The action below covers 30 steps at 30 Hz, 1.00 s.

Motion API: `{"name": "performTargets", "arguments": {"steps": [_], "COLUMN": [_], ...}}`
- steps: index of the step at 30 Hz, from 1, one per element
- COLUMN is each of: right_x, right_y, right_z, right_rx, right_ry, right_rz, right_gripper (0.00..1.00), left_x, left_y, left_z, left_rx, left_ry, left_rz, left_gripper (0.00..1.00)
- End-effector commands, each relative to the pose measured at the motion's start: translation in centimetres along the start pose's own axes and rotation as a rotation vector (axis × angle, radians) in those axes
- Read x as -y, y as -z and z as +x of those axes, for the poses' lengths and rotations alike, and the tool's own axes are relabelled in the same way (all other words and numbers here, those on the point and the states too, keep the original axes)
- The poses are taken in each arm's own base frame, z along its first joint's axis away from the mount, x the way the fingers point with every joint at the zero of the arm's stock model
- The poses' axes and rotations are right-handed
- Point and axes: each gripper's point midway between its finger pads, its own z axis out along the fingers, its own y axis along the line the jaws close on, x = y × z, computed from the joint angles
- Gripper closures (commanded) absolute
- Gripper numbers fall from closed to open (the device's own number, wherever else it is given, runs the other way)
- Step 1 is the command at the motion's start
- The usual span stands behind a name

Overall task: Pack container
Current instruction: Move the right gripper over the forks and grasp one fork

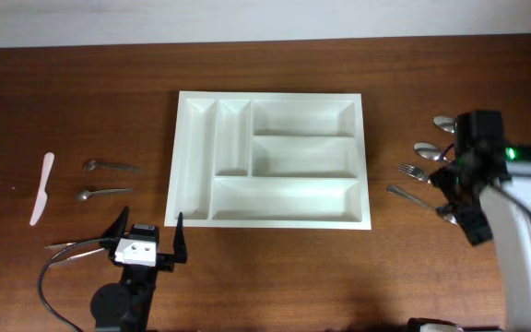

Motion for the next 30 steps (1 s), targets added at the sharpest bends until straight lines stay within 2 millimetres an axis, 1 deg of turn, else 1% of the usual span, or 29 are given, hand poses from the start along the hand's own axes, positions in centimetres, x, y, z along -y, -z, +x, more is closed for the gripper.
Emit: {"name": "performTargets", "arguments": {"steps": [1, 3, 6, 8, 10, 13, 14, 16, 23, 30], "right_x": [-1.4, -2.3, -3.1, -3.5, -3.9, -5.2, -5.8, -6.2, -4.5, -3.4], "right_y": [-2.6, -4.3, -5.7, -6.2, -6.2, -6.2, -6.4, -7.0, -9.1, -12.2], "right_z": [0.6, 1.4, 2.3, 1.9, 1.5, 0.9, 0.7, 0.7, 2.4, 4.0], "right_rx": [-0.116, -0.21, -0.303, -0.291, -0.277, -0.263, -0.257, -0.254, -0.27, -0.263], "right_ry": [-0.266, -0.303, -0.405, -0.451, -0.476, -0.488, -0.495, -0.512, -0.646, -0.647], "right_rz": [0.037, 0.054, 0.078, 0.075, 0.057, -0.01, -0.039, -0.056, 0.024, 0.035], "right_gripper": [0.01, 0.01, 0.01, 0.01, 0.01, 0.01, 0.01, 0.01, 0.01, 0.01], "left_x": [0.2, 0.2, 0.2, 0.2, 0.2, 0.2, 0.2, 0.2, 0.2, 0.2], "left_y": [0.0, 0.0, 0.0, 0.0, 0.0, 0.0, 0.0, 0.0, 0.0, 0.0], "left_z": [0.1, 0.1, 0.1, 0.1, 0.1, 0.1, 0.1, 0.1, 0.1, 0.1], "left_rx": [0.003, 0.003, 0.003, 0.003, 0.003, 0.003, 0.003, 0.003, 0.004, 0.003], "left_ry": [-0.013, -0.013, -0.013, -0.013, -0.013, -0.013, -0.013, -0.013, -0.013, -0.013], "left_rz": [0.008, 0.008, 0.008, 0.008, 0.008, 0.008, 0.008, 0.008, 0.008, 0.008], "left_gripper": [0.01, 0.01, 0.01, 0.01, 0.01, 0.01, 0.01, 0.01, 0.01, 0.01]}}
